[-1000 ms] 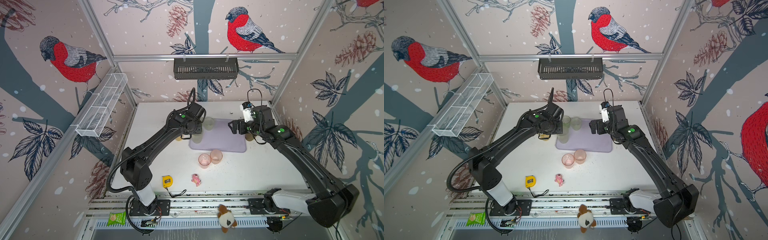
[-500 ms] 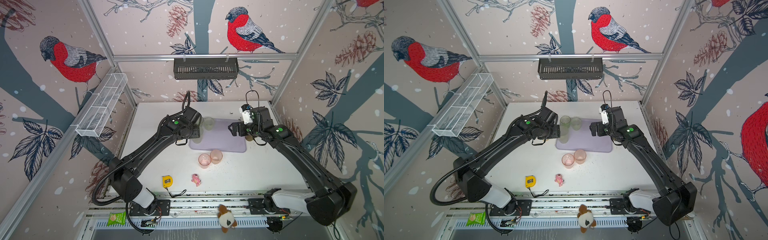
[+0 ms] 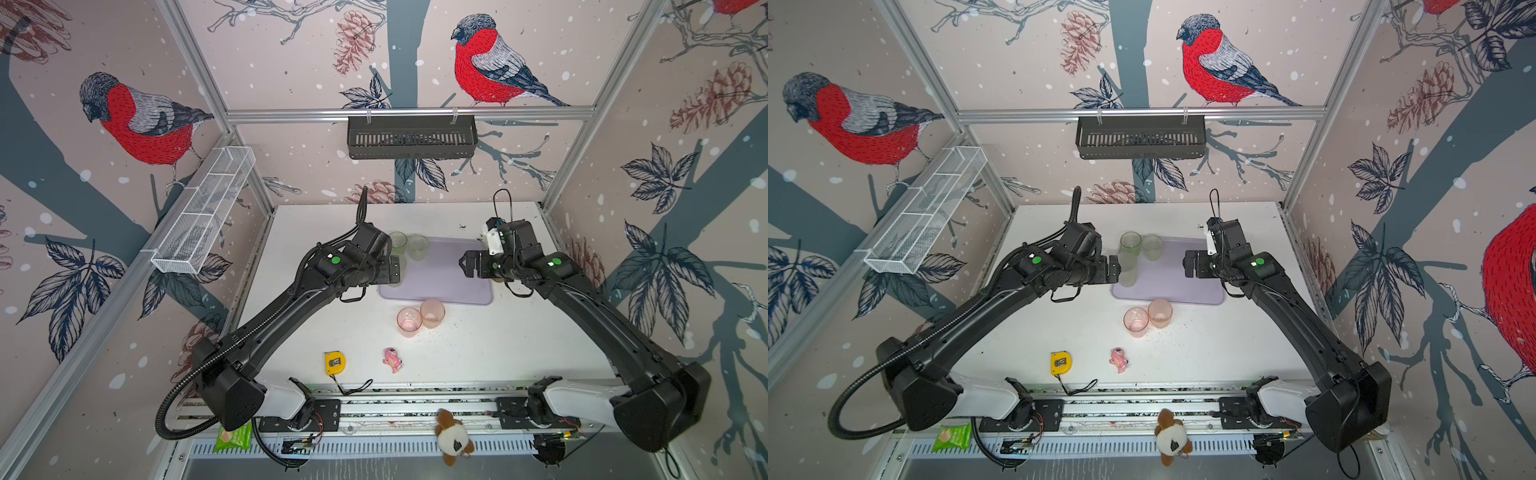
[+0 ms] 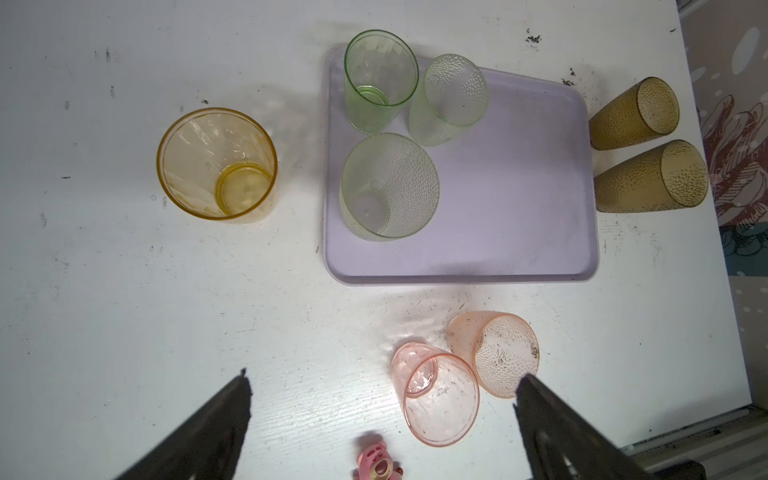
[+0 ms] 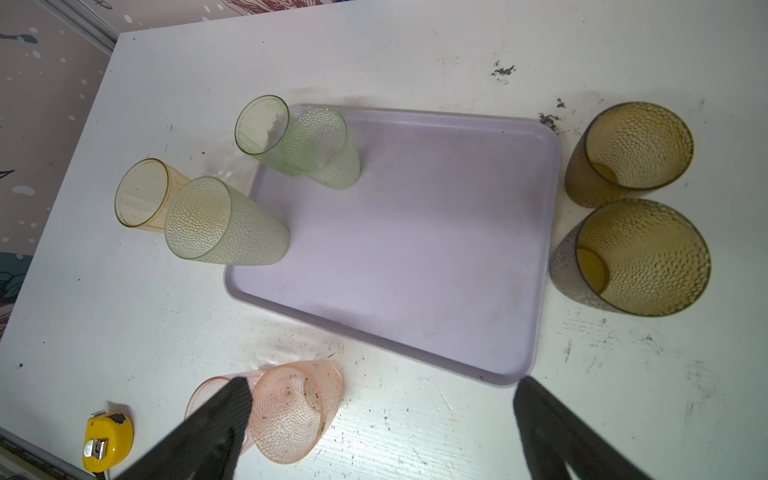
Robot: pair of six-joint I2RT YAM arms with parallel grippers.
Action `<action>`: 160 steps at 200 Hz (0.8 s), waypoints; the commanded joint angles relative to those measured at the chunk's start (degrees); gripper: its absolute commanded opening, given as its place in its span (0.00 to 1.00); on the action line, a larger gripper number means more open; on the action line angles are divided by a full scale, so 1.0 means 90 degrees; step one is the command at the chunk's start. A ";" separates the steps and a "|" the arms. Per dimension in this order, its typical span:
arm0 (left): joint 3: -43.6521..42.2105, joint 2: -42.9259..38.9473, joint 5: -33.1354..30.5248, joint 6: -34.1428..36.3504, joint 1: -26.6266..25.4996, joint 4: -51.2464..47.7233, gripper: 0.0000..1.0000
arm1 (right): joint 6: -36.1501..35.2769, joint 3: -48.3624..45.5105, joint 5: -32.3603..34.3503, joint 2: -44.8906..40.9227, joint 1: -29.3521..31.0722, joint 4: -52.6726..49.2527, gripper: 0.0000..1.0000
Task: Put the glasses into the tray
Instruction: 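Open the left gripper and lift it away from the tall frosted cup, then move the right gripper toward the peach textured cup while the left draws back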
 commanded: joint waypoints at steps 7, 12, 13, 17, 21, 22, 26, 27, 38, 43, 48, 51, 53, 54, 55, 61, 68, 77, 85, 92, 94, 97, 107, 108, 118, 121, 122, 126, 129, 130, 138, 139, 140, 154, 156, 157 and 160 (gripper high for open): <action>-0.0270 -0.0274 0.0240 0.0220 -0.0022 0.0529 0.99 | 0.0457 -0.0102 0.0235 -0.0006 0.0051 -0.0191 1.00; -0.0321 -0.0324 0.0278 0.0242 -0.0021 0.0578 0.99 | 0.0496 -0.0122 0.0241 0.0002 0.0066 -0.0207 1.00; -0.0337 -0.0334 0.0290 0.0243 -0.0021 0.0588 0.99 | 0.0500 -0.0120 0.0241 0.0003 0.0069 -0.0209 1.00; -0.0375 -0.0359 0.0332 0.0261 -0.0027 0.0611 0.99 | 0.0520 -0.0135 0.0236 0.0013 0.0073 -0.0222 1.00; -0.0421 -0.0397 0.0361 0.0273 -0.0019 0.0648 0.99 | 0.0540 -0.0142 0.0242 0.0023 0.0091 -0.0253 1.00; -0.0426 -0.0404 0.0371 0.0279 -0.0020 0.0652 0.99 | 0.0546 -0.0144 0.0246 0.0023 0.0091 -0.0262 1.00; -0.0489 -0.0434 0.0405 0.0294 -0.0018 0.0692 0.99 | 0.0559 -0.0154 0.0255 0.0024 0.0101 -0.0300 1.00; -0.0504 -0.0437 0.0408 0.0294 -0.0020 0.0699 0.99 | 0.0565 -0.0155 0.0258 0.0024 0.0106 -0.0310 1.00; -0.0612 -0.0505 0.0471 0.0337 -0.0022 0.0740 0.99 | 0.0629 -0.0140 0.0276 0.0209 0.0143 -0.0432 1.00; -0.0658 -0.0534 0.0496 0.0357 -0.0022 0.0751 0.99 | 0.0655 -0.0128 0.0276 0.0236 0.0180 -0.0484 1.00; -0.0714 -0.0556 0.0524 0.0372 -0.0022 0.0748 0.99 | 0.0672 -0.0118 0.0280 0.0278 0.0218 -0.0534 1.00; -0.0749 -0.0587 0.0543 0.0389 -0.0022 0.0761 0.99 | 0.0678 -0.0110 0.0287 0.0292 0.0248 -0.0556 1.00; -0.0769 -0.0597 0.0553 0.0398 -0.0022 0.0771 0.99 | 0.0688 -0.0116 0.0294 0.0308 0.0258 -0.0577 1.00; -0.0781 -0.0607 0.0570 0.0395 -0.0017 0.0777 0.99 | 0.0693 -0.0112 0.0297 0.0312 0.0267 -0.0580 1.00; -0.0797 -0.0617 0.0578 0.0398 -0.0019 0.0785 0.99 | 0.0696 -0.0110 0.0303 0.0314 0.0282 -0.0596 1.00; -0.0884 -0.0677 0.0648 0.0428 -0.0022 0.0848 0.99 | 0.0716 -0.0113 0.0347 0.0350 0.0338 -0.0665 1.00; -0.0984 -0.0757 0.0715 0.0467 -0.0022 0.0934 0.99 | 0.0747 -0.0106 0.0390 0.0406 0.0401 -0.0743 1.00; -0.1128 -0.0849 0.0775 0.0504 -0.0021 0.1032 0.99 | 0.0790 -0.0072 0.0397 0.0485 0.0452 -0.0853 1.00; -0.1248 -0.0928 0.0799 0.0541 -0.0021 0.1117 0.99 | 0.0839 -0.0045 0.0397 0.0558 0.0503 -0.0941 1.00; -0.1312 -0.0981 0.0817 0.0557 -0.0011 0.1139 0.99 | 0.0877 -0.0031 0.0380 0.0609 0.0562 -0.0976 1.00; -0.1325 -0.0984 0.0818 0.0567 -0.0012 0.1131 0.99 | 0.0889 -0.0030 0.0378 0.0619 0.0590 -0.0977 1.00; -0.1336 -0.0997 0.0829 0.0577 -0.0007 0.1119 0.99 | 0.0899 -0.0039 0.0370 0.0624 0.0622 -0.0982 1.00; -0.1339 -0.1043 0.0865 0.0615 -0.0011 0.1053 0.99 | 0.0925 -0.0063 0.0348 0.0658 0.0732 -0.0921 1.00; -0.1339 -0.1045 0.0872 0.0615 -0.0012 0.1050 0.99 | 0.0924 -0.0066 0.0338 0.0658 0.0744 -0.0913 1.00; -0.1381 -0.1115 0.0956 0.0664 -0.0012 0.1057 0.99 | 0.0910 -0.0130 0.0241 0.0682 0.0829 -0.0832 1.00; -0.1406 -0.1138 0.0979 0.0690 -0.0017 0.1073 0.99 | 0.0900 -0.0157 0.0201 0.0687 0.0850 -0.0799 1.00; -0.1417 -0.1141 0.0987 0.0692 -0.0019 0.1080 0.99 | 0.0892 -0.0167 0.0191 0.0687 0.0852 -0.0784 1.00; -0.1457 -0.1176 0.1003 0.0717 -0.0012 0.1103 0.99 | 0.0866 -0.0198 0.0139 0.0701 0.0865 -0.0753 1.00; -0.1477 -0.1197 0.1010 0.0737 -0.0012 0.1123 0.99 | 0.0844 -0.0229 0.0106 0.0709 0.0876 -0.0725 1.00; -0.1482 -0.1205 0.1014 0.0737 -0.0012 0.1134 0.99 | 0.0834 -0.0237 0.0100 0.0713 0.0874 -0.0718 1.00; -0.1546 -0.1264 0.1013 0.0790 -0.0012 0.1186 0.99 | 0.0764 -0.0312 -0.0005 0.0736 0.0878 -0.0658 1.00; -0.1555 -0.1262 0.1003 0.0796 -0.0012 0.1186 0.99 | 0.0751 -0.0317 -0.0019 0.0741 0.0875 -0.0650 1.00; -0.1560 -0.1267 0.0990 0.0803 -0.0012 0.1192 0.99 | 0.0739 -0.0330 -0.0026 0.0749 0.0879 -0.0646 1.00; -0.1622 -0.1287 0.0829 0.0813 -0.0009 0.1196 0.99 | 0.0584 -0.0433 -0.0191 0.0827 0.0874 -0.0580 1.00; -0.1610 -0.1282 0.0810 0.0812 -0.0011 0.1187 0.99 | 0.0557 -0.0438 -0.0221 0.0842 0.0873 -0.0582 1.00; -0.1602 -0.1281 0.0801 0.0811 -0.0012 0.1186 0.99 | 0.0550 -0.0434 -0.0234 0.0853 0.0873 -0.0588 1.00; -0.1577 -0.1264 0.0785 0.0811 -0.0012 0.1167 0.99 | 0.0514 -0.0431 -0.0281 0.0900 0.0873 -0.0597 1.00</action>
